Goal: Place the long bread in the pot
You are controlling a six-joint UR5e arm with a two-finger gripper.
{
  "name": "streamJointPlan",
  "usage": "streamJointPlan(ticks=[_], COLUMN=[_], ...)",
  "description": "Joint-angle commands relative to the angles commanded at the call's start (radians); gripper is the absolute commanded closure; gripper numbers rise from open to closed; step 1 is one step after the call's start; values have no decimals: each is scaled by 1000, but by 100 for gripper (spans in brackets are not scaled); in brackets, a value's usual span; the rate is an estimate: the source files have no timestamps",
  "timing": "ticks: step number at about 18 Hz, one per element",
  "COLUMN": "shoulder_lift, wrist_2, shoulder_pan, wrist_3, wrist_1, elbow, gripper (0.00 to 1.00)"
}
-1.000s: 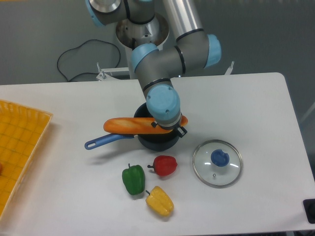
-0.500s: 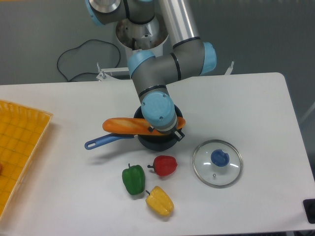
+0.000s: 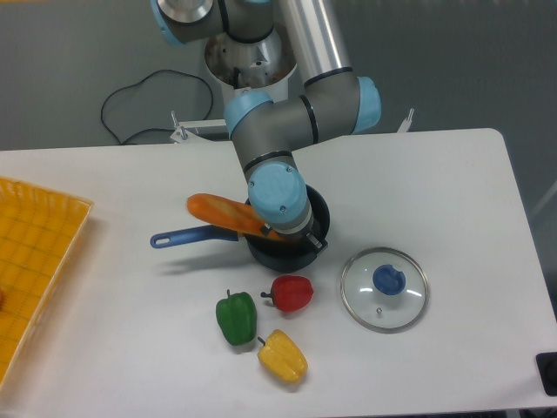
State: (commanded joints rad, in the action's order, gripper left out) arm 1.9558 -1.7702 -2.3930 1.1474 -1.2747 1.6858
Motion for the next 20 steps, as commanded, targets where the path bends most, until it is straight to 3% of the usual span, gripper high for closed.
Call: streamJointPlan(ticks=[10,16,20], shoulder_lift=[-64,-107,-123], wrist_2=[20,196,195], shoulder_pan=[-34,-138,-172], wrist_3=[40,46,46], wrist_1=[-8,-5,2], elbow=[-2,-21,-35], gripper=[20,0,0])
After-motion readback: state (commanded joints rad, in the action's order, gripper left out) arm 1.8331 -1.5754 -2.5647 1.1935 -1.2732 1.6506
